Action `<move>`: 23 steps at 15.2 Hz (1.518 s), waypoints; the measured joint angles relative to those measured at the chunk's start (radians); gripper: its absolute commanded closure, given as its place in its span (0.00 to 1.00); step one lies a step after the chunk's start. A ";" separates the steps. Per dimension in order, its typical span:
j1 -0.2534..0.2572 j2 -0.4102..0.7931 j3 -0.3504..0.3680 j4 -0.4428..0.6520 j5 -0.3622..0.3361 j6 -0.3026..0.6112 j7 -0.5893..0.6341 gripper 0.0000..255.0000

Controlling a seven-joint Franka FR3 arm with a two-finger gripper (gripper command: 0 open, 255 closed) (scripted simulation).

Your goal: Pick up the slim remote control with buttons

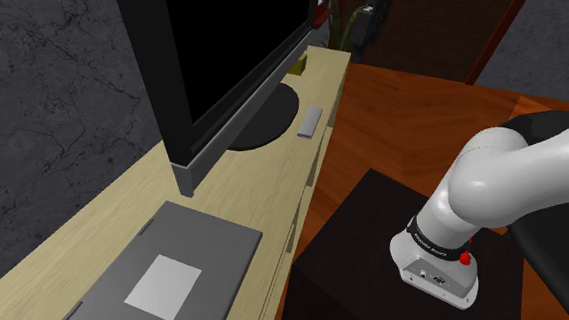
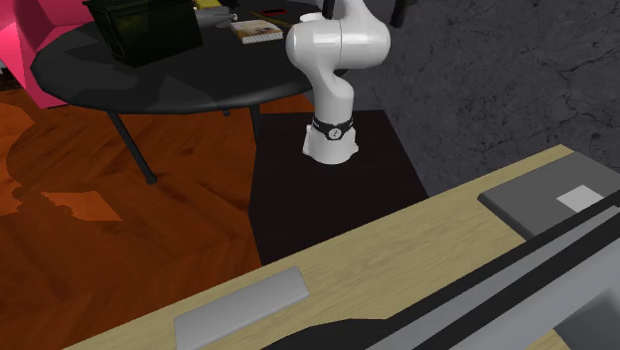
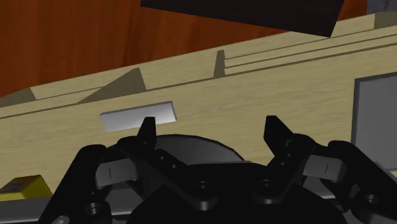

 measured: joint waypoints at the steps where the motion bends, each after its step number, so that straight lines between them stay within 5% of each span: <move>1: 0.000 0.000 0.000 0.000 0.000 0.000 0.000 0.00; 11: -0.103 0.231 0.002 -0.054 0.020 0.259 0.248 0.00; 23: -0.217 0.616 -0.033 0.012 0.036 0.555 0.549 0.00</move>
